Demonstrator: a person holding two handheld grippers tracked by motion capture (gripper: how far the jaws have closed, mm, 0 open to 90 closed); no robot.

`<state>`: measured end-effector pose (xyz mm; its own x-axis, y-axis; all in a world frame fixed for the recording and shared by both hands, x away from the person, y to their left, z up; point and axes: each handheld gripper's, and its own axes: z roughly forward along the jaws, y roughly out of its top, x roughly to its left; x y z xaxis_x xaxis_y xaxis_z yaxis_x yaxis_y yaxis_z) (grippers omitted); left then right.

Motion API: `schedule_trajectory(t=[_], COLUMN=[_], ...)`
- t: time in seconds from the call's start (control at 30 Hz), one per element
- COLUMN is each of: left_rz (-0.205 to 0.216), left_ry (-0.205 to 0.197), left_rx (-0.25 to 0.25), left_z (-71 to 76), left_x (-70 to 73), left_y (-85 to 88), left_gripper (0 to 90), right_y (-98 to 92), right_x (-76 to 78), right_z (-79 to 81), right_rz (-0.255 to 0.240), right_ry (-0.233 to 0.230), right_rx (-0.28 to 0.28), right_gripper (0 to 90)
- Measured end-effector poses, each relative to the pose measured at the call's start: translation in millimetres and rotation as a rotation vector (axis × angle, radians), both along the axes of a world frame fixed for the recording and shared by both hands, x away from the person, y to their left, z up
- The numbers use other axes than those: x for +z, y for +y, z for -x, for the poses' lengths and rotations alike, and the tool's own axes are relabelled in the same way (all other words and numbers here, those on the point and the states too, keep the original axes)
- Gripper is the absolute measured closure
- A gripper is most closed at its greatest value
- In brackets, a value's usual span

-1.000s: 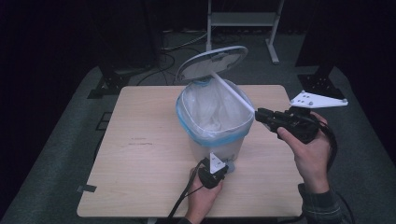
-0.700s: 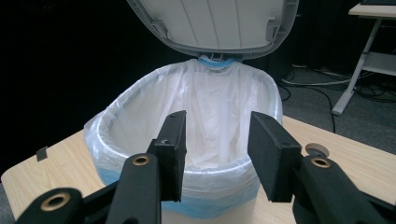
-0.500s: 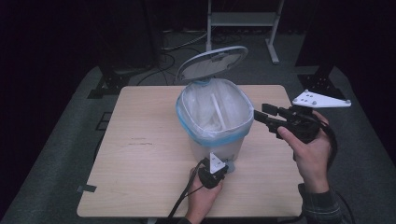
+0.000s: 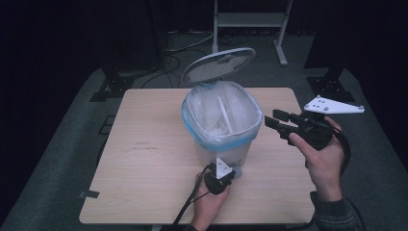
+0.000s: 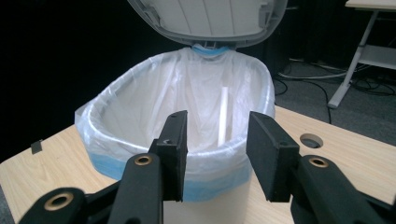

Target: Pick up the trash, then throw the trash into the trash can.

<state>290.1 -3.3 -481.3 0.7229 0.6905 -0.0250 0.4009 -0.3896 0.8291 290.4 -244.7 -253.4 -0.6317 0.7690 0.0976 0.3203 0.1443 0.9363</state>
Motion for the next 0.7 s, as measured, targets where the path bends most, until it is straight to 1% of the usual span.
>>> schedule_trajectory(t=[0.2, 0.33, 0.43, 0.47, 0.57, 0.63, 0.67, 0.7], left_rz=[0.001, -0.001, -0.003, 0.000, 0.027, 0.022, 0.039, 0.036], left_ry=[-0.001, 0.002, 0.003, 0.003, 0.008, 0.009, 0.012, 0.008], left_rx=[0.001, -0.001, -0.002, -0.001, 0.004, 0.002, 0.007, 0.013], left_z=[0.0, 0.0, 0.0, 0.1, 0.7, 1.5, 4.6, 6.5], left_x=[-0.1, 0.2, 0.4, 0.6, 1.4, 2.8, 5.0, 6.9], left_y=[-0.2, 0.1, 0.4, 0.8, 2.5, 3.7, 6.0, 8.1], left_gripper=[90.0, 90.0, 90.0, 90.0, 90.0, 90.0, 89.2, 88.6], right_y=[-8.4, -17.3, -21.0, -23.9, -27.3, -28.0, -28.8, -29.4], right_x=[-7.8, -18.2, -22.1, -25.8, -30.1, -31.3, -33.8, -35.4], right_z=[2.4, 4.7, 5.5, 6.0, 6.8, 7.0, 7.8, 7.7], right_rz=[0.005, 0.010, 0.013, 0.011, 0.010, 0.012, 0.014, 0.016], right_ry=[0.010, 0.028, 0.036, 0.044, 0.050, 0.051, 0.060, 0.058], right_rx=[-0.014, -0.030, -0.036, -0.040, -0.044, -0.045, -0.047, -0.045], right_gripper=[57.8, 57.5, 57.4, 57.3, 57.2, 57.2, 57.1, 57.1])
